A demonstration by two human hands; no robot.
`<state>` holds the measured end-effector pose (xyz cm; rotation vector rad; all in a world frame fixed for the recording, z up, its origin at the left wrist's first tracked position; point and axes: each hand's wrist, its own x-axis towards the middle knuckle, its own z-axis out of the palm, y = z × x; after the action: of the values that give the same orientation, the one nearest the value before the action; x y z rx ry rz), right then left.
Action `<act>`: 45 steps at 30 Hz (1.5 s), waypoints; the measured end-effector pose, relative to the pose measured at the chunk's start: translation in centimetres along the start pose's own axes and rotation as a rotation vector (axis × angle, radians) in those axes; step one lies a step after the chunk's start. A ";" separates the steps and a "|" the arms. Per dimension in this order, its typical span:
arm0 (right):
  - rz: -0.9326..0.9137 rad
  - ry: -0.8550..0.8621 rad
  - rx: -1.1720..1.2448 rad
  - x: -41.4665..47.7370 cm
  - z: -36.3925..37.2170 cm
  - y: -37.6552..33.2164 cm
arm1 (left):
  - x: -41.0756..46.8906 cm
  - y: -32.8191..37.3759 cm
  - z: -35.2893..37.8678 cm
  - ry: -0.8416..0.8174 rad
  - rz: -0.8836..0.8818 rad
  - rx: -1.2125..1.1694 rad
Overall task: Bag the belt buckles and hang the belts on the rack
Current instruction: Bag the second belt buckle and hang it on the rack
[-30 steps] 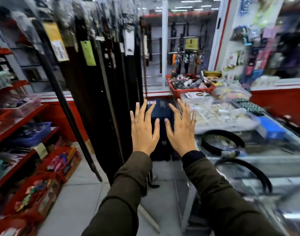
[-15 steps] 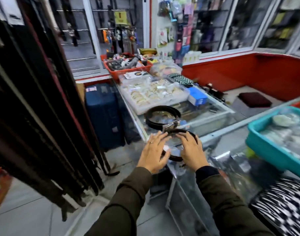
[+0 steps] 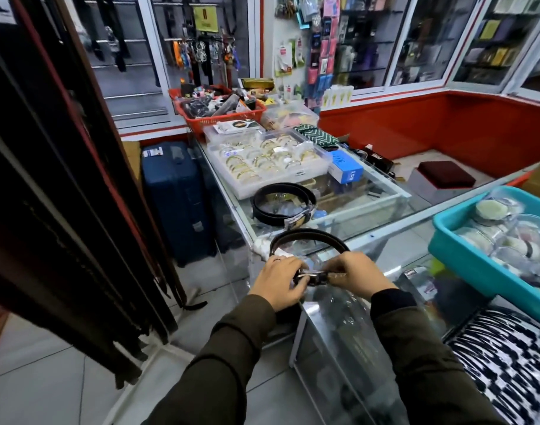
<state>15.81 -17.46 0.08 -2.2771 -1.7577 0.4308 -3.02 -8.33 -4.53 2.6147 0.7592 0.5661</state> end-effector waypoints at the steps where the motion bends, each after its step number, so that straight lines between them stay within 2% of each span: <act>1: -0.011 -0.026 0.095 0.1 -0.5 -0.6 | -0.2 -0.2 -0.8 0.035 -0.006 -0.031; 10: -0.240 -0.123 0.603 2.4 -2.5 -9.5 | -2.2 -3.2 -10.1 0.342 -0.088 -0.182; 14: -0.304 -0.106 0.754 4.0 -2.0 -13.8 | -4.3 -4.3 -13.9 0.601 -0.164 -0.255; 16: -0.324 -0.070 0.821 4.7 -1.8 -15.8 | -5.2 -4.4 -15.1 0.725 -0.261 -0.312; 20: -0.392 -0.059 0.956 5.2 -1.4 -19.7 | -6.3 -4.4 -16.9 0.908 -0.540 -0.677; 23: -0.390 -0.034 1.033 5.7 -0.9 -22.4 | -7.1 -4.2 -18.6 0.940 -0.607 -0.997; 27: -0.421 0.001 1.074 6.1 -0.5 -24.8 | -8.7 -4.7 -20.2 0.914 -0.595 -1.014; 30: -0.485 -0.002 1.068 6.3 -0.7 -26.2 | -9.6 -5.1 -21.5 0.981 -0.601 -0.991; 32: -0.533 -0.067 1.092 6.4 -1.2 -27.3 | -9.8 -4.8 -22.7 1.029 -0.583 -0.964; 36: -0.626 -0.175 1.178 6.6 -2.6 -29.7 | -10.5 -4.0 -25.5 1.104 -0.509 -0.957; 45: -0.787 -0.154 1.396 6.0 -7.3 -39.3 | -13.4 -3.0 -34.7 1.170 -0.316 -0.944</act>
<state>-15.45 -1.79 20.38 -0.5730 -1.4185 1.1461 -30.88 -5.85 20.17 1.1186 0.8427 1.8188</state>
